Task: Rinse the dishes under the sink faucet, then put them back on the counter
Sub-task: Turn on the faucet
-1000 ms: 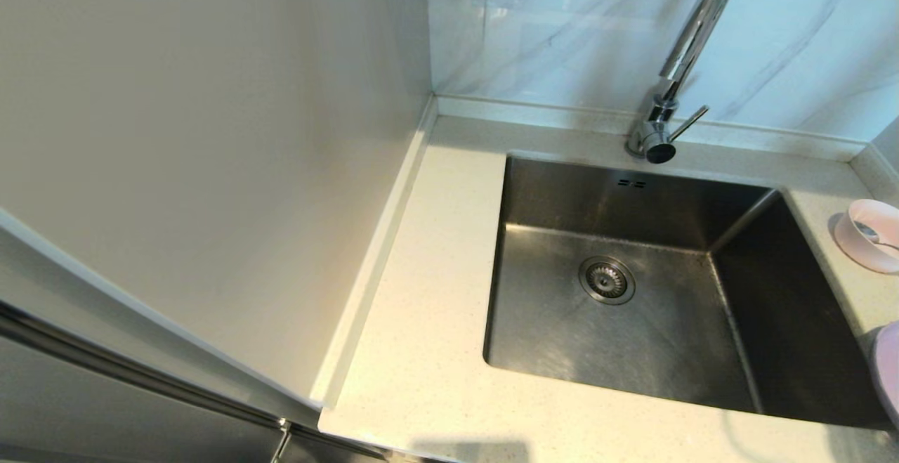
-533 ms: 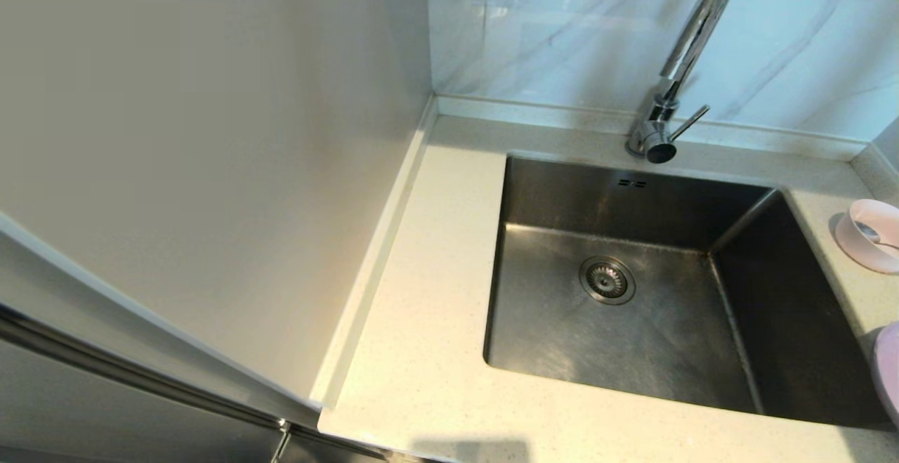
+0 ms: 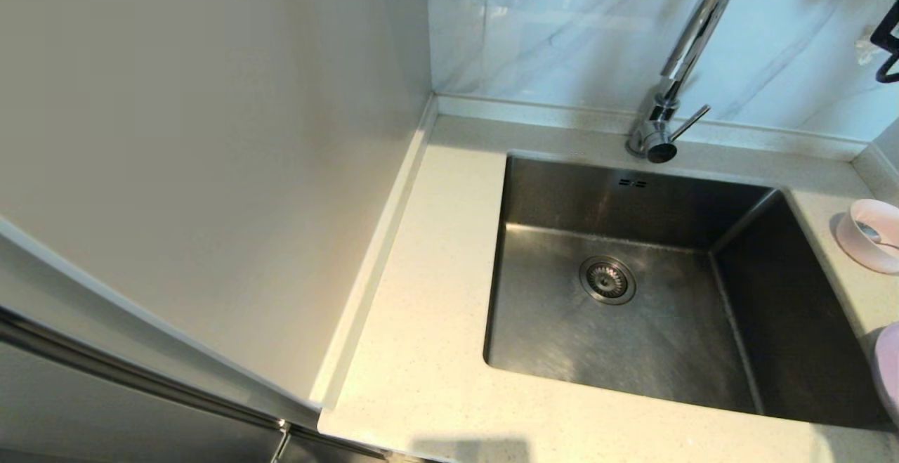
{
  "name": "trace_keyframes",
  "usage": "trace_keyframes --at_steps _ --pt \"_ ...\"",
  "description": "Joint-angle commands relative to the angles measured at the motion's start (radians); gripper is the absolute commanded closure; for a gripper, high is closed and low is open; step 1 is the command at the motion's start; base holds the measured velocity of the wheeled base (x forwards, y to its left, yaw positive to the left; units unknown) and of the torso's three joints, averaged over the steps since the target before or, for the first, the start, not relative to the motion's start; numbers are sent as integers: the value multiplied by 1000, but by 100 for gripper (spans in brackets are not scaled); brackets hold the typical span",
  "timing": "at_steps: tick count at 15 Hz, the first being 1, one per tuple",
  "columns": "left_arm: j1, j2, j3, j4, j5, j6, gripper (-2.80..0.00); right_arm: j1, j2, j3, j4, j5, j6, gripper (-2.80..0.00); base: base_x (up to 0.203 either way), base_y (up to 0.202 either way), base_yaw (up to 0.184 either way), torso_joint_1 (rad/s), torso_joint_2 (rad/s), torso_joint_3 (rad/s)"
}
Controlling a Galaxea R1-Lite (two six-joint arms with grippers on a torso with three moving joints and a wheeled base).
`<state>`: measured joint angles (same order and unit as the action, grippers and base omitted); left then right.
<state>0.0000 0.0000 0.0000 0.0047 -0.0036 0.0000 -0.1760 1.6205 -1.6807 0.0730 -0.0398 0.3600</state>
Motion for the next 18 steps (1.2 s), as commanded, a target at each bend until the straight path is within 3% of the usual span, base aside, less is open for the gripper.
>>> trace_keyframes --at_steps 1,5,7,11,14,18 --pt "0 0 0 0 0 0 0 -5 101 -66 2 9 63 0 0 0 0 0 0 0" --pt "0 0 0 0 1 0 0 -36 183 -129 50 131 109 0 0 0 0 0 0 0" --pt "0 0 0 0 1 0 0 -61 222 -185 63 237 215 0 0 0 0 0 0 0" --pt "0 0 0 0 1 0 0 -65 292 -281 145 301 368 0 0 0 0 0 0 0" --pt "0 0 0 0 -1 0 0 -76 308 -285 142 434 390 0 0 0 0 0 0 0" --pt "0 0 0 0 1 0 0 -56 355 -286 71 437 352 0 0 0 0 0 0 0"
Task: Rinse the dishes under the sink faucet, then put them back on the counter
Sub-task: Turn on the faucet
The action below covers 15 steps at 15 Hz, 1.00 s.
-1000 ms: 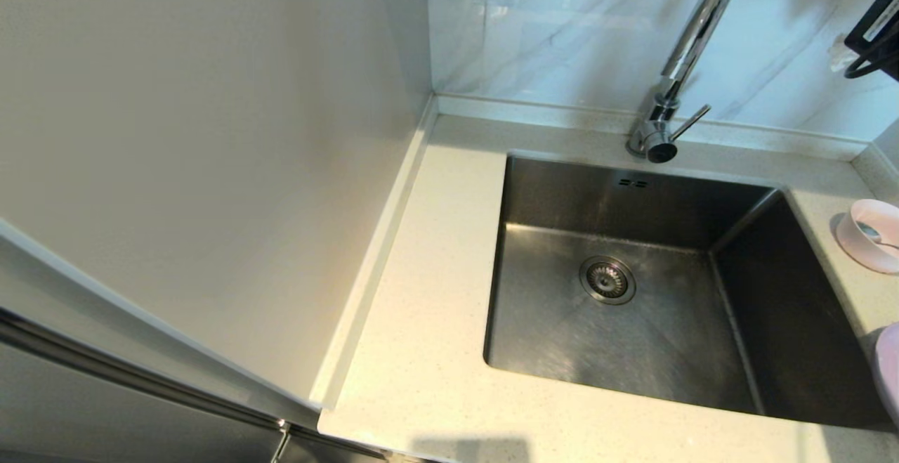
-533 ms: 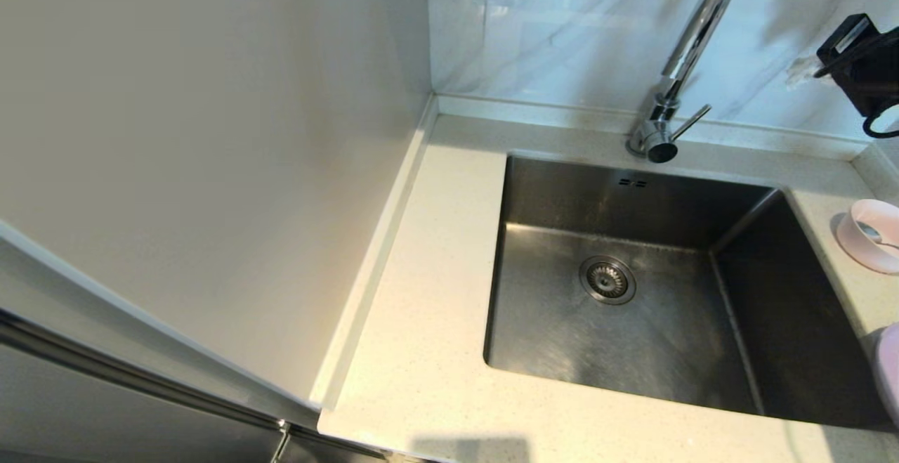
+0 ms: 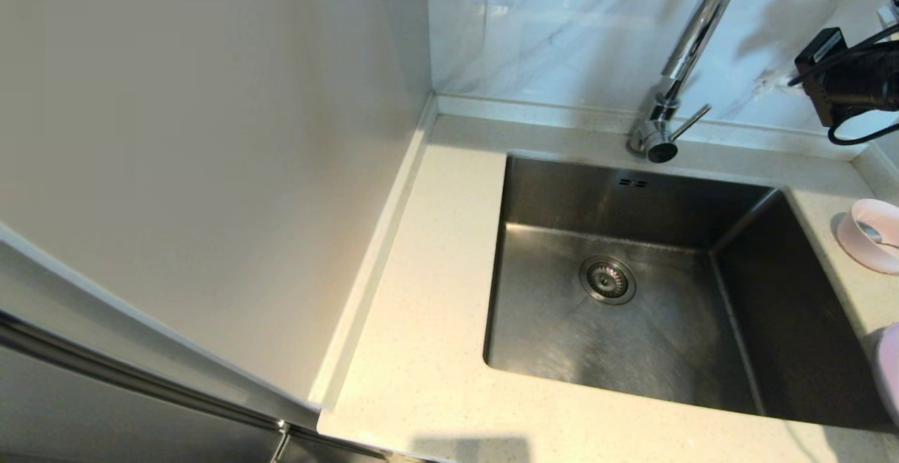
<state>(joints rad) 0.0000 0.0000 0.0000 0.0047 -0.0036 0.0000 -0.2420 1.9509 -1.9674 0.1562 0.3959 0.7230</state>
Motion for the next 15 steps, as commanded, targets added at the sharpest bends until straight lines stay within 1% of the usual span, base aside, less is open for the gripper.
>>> trace_keyframes --at_steps 1,3,6,10,12,14,15 --pt "0 0 0 0 1 0 0 13 36 2 -31 -1 -43 0 0 0 0 0 0 0" --pt "0 0 0 0 1 0 0 31 55 2 -68 -8 -77 0 0 0 0 0 0 0" --pt "0 0 0 0 -1 0 0 68 69 1 -78 -56 -119 0 0 0 0 0 0 0" --pt "0 0 0 0 -1 0 0 102 89 1 -103 -65 -128 0 0 0 0 0 0 0" --pt "0 0 0 0 -1 0 0 104 100 1 -125 -65 -134 0 0 0 0 0 0 0" --pt "0 0 0 0 0 0 0 104 100 4 -116 -64 -159 0 0 0 0 0 0 0" --pt "0 0 0 0 0 0 0 104 100 7 -114 -63 -186 0 0 0 0 0 0 0"
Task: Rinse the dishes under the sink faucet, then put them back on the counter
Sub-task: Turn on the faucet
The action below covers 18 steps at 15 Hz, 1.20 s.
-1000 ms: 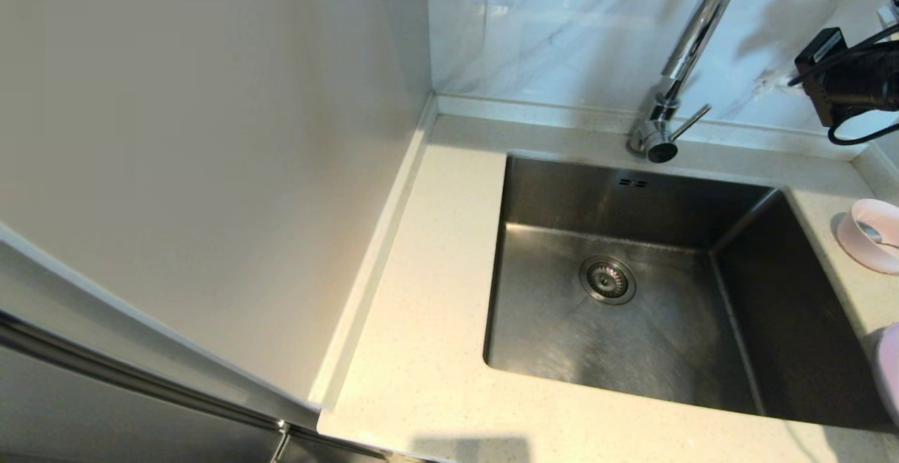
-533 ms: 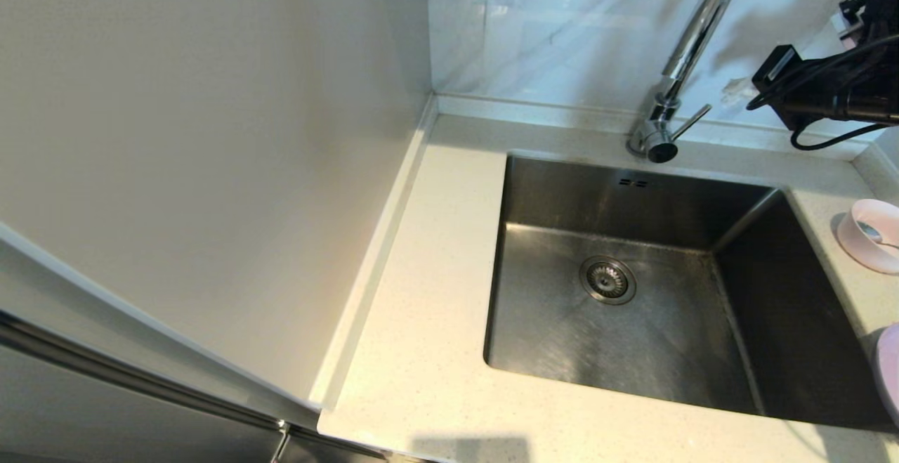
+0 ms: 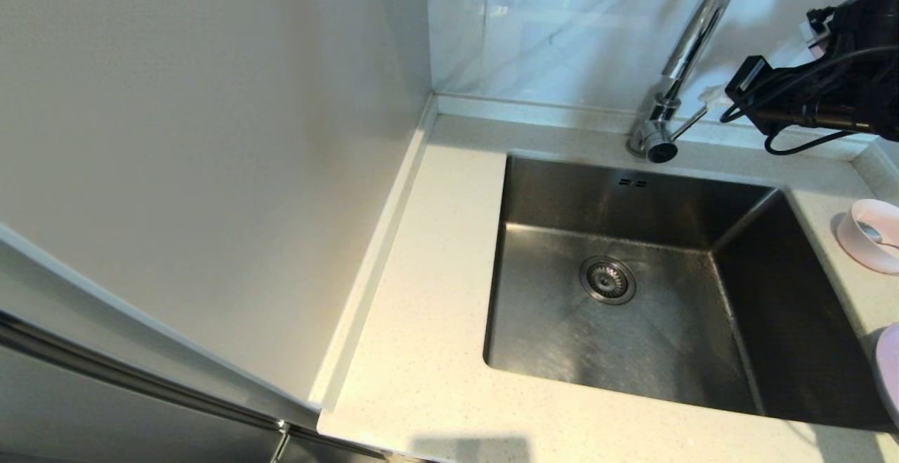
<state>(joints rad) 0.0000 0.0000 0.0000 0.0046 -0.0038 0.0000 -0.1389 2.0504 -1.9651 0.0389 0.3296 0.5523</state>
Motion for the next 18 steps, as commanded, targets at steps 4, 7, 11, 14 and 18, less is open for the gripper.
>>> trace_keyframes --at_steps 4,7,11,14,18 --pt "0 0 0 0 1 0 0 0 -7 9 54 6 -79 0 0 0 0 0 0 0" --pt "0 0 0 0 1 0 0 -2 -16 40 68 9 -109 0 0 0 0 0 0 0" --pt "0 0 0 0 1 0 0 -10 -62 112 70 21 -126 0 0 0 0 0 0 0" --pt "0 0 0 0 1 0 0 -10 -74 106 60 15 -129 0 0 0 0 0 0 0" --pt "0 0 0 0 1 0 0 -27 -132 34 68 11 -127 0 0 0 0 0 0 0"
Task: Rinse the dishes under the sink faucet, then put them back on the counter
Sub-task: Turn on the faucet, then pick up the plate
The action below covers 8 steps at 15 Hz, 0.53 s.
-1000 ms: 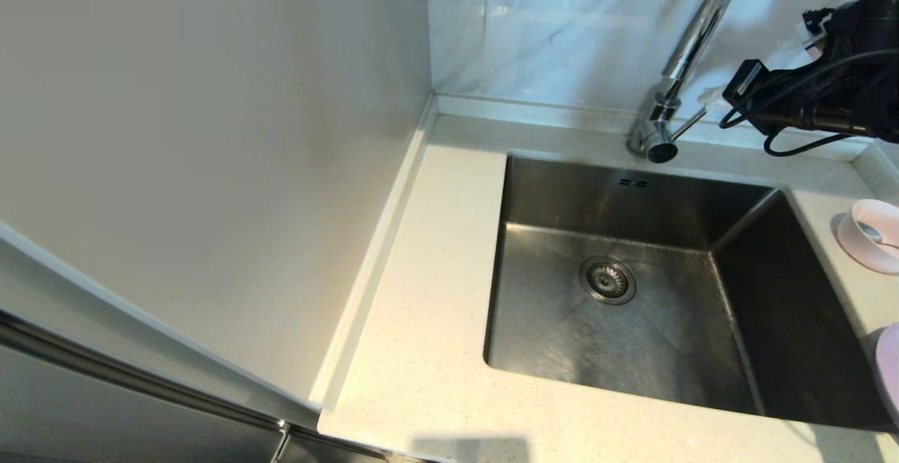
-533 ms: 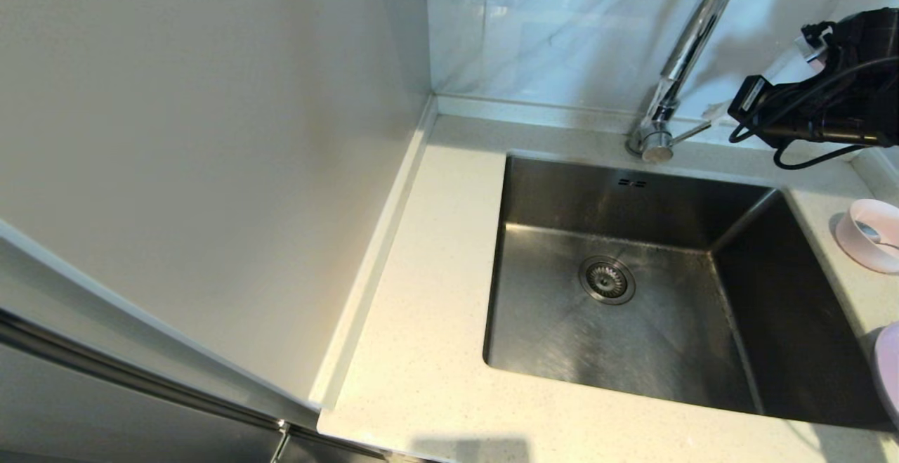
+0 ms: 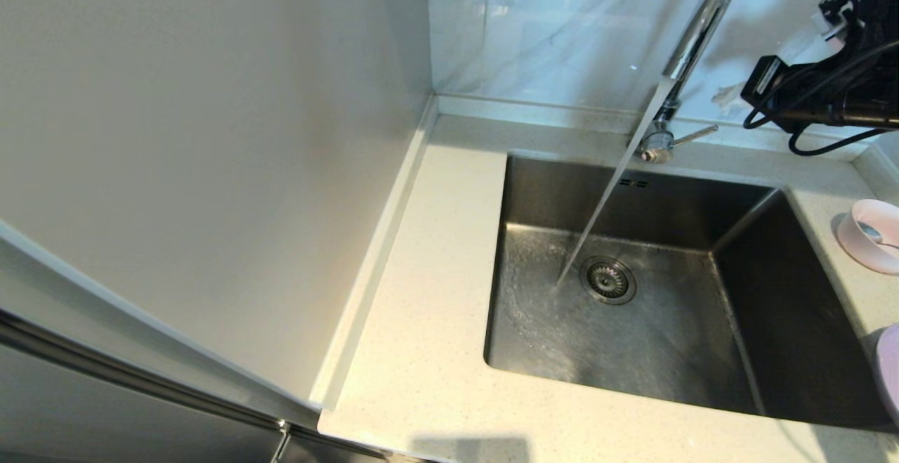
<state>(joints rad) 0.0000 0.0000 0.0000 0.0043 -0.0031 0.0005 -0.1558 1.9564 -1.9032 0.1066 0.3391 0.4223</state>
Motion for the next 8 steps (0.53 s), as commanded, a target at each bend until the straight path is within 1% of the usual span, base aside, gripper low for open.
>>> trace_keyframes --at_steps 1,3,6,8 --pt "0 0 0 0 0 0 0 -21 -58 -37 2 -1 3 0 0 0 0 0 0 0" --pt "0 0 0 0 0 0 0 -53 -123 -37 43 -6 3 0 0 0 0 0 0 0" --pt "0 0 0 0 0 0 0 -113 -252 -20 181 0 3 0 0 0 0 0 0 0" --pt "0 0 0 0 0 0 0 -145 -361 59 211 3 3 0 0 0 0 0 0 0"
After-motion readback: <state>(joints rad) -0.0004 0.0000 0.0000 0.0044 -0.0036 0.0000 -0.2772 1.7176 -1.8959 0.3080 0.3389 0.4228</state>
